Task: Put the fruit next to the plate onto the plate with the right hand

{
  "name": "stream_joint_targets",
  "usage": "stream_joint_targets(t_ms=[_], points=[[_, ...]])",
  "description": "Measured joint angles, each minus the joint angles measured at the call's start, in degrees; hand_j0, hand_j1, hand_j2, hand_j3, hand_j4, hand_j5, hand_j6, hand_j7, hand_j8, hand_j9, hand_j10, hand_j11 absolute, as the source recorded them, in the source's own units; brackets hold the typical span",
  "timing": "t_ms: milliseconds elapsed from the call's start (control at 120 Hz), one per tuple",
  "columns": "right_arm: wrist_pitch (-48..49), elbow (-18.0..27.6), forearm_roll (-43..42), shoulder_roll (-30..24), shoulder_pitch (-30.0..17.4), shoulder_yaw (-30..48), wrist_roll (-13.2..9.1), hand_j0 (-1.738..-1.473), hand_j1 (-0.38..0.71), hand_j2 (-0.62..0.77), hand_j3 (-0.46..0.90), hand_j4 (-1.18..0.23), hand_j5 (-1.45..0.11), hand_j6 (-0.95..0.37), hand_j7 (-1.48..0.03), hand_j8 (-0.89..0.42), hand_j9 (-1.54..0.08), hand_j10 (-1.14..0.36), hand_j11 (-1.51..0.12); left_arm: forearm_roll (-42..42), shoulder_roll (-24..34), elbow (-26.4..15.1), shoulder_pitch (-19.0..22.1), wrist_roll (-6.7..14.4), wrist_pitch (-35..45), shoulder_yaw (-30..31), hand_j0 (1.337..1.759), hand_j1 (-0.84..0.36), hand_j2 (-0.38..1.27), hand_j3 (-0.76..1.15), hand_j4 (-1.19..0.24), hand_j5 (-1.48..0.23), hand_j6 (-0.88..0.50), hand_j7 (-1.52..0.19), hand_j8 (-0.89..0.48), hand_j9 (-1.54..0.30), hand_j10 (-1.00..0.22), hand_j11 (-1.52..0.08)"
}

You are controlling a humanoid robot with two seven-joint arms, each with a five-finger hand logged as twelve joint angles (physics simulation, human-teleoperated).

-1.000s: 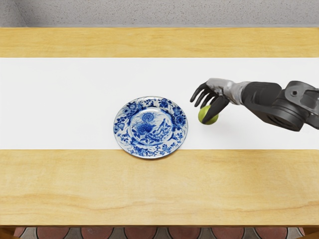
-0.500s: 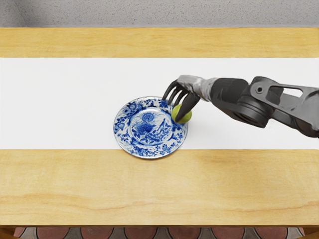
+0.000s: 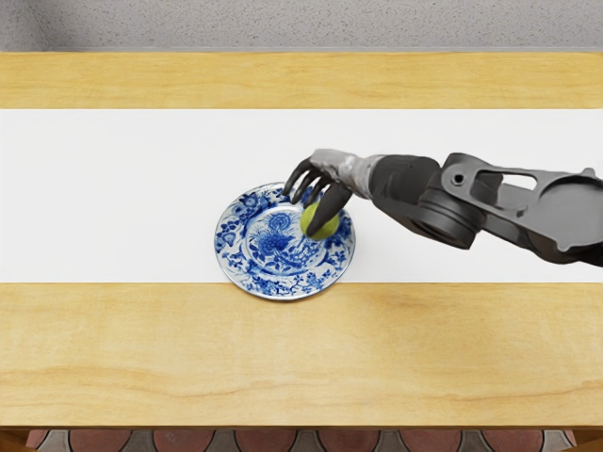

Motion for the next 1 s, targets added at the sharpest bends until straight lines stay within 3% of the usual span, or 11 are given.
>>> stream_joint_targets(t_ms=[117, 283, 483, 567, 675, 908, 1000], points=[[-0.23, -0.76, -0.23, 0.87, -0.73, -0.02, 0.0, -1.658, 0.24, 0.17, 0.0, -0.56, -0.73, -0.56, -0.73, -0.59, -0.73, -0.53, -0.72, 0.0, 0.0, 0.0, 0.0, 0.0, 0.0, 0.0, 1.658, 0.34, 0.0, 0.0, -0.01, -0.01, -0.01, -0.01, -0.01, -0.01, -0.01, -0.01], [-6.36, -1.53, -0.18, 2.2, -2.15, 0.06, 0.01, -1.658, 0.01, 0.06, 0.0, -0.33, -0.43, -0.33, -0.43, -0.35, -0.43, -0.32, -0.43, 0.0, 0.0, 0.01, 0.0, 0.0, 0.0, 0.0, 1.658, 0.34, 0.0, 0.0, -0.01, -0.01, -0.01, -0.01, -0.01, -0.01, -0.01, -0.01], [-7.62, -1.52, 0.13, 0.93, -1.91, -0.43, 0.02, -1.658, -0.18, 0.02, 0.0, -0.15, -0.2, -0.16, -0.2, -0.16, -0.2, -0.15, -0.2, 0.0, 0.0, 0.0, 0.0, 0.0, 0.0, 0.0, 1.658, 0.34, 0.0, 0.0, -0.01, -0.01, -0.01, -0.01, -0.01, -0.01, -0.01, -0.01], [-7.44, -1.49, 0.86, -3.47, -1.42, -2.1, 0.02, -1.658, -0.24, 0.01, 0.0, -0.1, -0.13, -0.1, -0.13, -0.11, -0.13, -0.1, -0.13, 0.0, 0.0, 0.0, 0.0, 0.0, 0.0, 0.0, 1.658, 0.34, 0.0, 0.0, -0.01, -0.01, -0.01, -0.01, -0.01, -0.01, -0.01, -0.01], [-4.72, -1.18, 1.79, -10.36, -4.23, -1.25, 0.02, -1.658, -0.28, 0.01, 0.0, -0.06, -0.08, -0.06, -0.08, -0.06, -0.08, -0.06, -0.08, 0.0, 0.0, 0.0, 0.0, 0.0, 0.0, 0.0, 1.658, 0.34, 0.0, 0.0, -0.01, -0.01, -0.01, -0.01, -0.01, -0.01, -0.01, -0.01], [29.46, -0.01, 9.67, -28.8, -8.03, 9.7, 0.05, -1.658, -0.33, 0.0, 0.0, -0.02, -0.03, -0.02, -0.02, -0.02, -0.03, -0.02, -0.02, 0.03, 0.0, -0.09, 0.08, 0.0, -0.02, 0.03, 1.658, 0.34, 0.0, 0.0, -0.01, -0.01, -0.01, -0.01, -0.01, -0.01, -0.01, -0.01], [37.45, 0.0, 13.15, -34.81, -8.34, 11.62, 0.12, -1.658, -0.34, 0.0, 0.0, -0.01, -0.02, -0.02, -0.02, -0.02, -0.02, -0.01, -0.02, 0.04, 0.0, -0.19, 0.14, 0.0, -0.04, -0.01, 1.658, 0.34, 0.0, 0.0, -0.01, -0.01, -0.01, -0.01, -0.01, -0.01, -0.01, -0.01]])
